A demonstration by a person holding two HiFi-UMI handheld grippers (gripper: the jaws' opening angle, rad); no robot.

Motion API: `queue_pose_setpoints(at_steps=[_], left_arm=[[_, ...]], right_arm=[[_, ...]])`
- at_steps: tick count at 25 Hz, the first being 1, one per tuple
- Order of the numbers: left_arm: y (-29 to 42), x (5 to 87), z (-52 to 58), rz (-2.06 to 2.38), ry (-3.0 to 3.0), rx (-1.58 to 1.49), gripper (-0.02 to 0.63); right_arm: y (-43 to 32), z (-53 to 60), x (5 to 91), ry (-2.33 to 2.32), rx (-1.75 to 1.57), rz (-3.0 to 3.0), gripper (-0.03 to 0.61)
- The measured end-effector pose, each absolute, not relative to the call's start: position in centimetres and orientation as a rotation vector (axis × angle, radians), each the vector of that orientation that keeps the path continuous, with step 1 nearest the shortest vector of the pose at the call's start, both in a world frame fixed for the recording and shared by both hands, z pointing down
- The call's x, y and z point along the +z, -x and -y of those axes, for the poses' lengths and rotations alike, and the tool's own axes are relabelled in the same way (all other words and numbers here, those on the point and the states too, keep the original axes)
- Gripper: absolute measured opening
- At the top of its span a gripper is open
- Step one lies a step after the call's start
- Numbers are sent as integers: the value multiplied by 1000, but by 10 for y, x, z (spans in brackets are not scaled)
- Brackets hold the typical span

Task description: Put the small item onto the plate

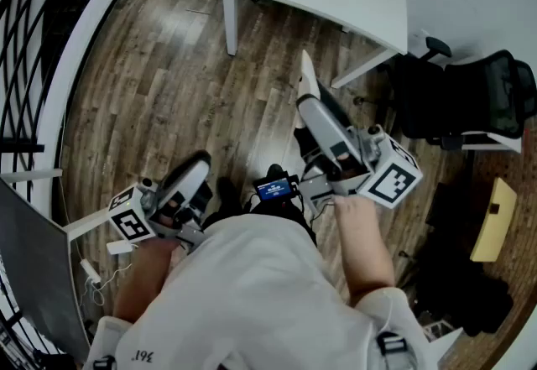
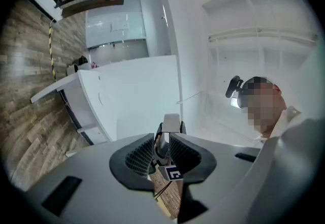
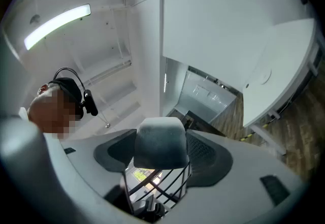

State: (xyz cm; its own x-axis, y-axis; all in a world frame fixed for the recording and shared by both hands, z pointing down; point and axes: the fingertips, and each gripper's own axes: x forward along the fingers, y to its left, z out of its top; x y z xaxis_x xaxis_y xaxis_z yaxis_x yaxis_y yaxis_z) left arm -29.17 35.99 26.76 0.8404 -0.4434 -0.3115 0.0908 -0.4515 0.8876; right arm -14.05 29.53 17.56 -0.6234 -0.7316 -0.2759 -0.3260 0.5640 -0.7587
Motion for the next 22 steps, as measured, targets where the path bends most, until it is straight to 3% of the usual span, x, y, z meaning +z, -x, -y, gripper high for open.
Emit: queue_pose_setpoints(at_steps=[14,22], left_arm=[[184,261,-396,70,-1995,-514,94],[155,255,-412,53,-2014,-475,94]], right_arm=[[11,-373,170,1128,-704,-2122,310],[-18,-391,177,1167,-711,-2099,310]])
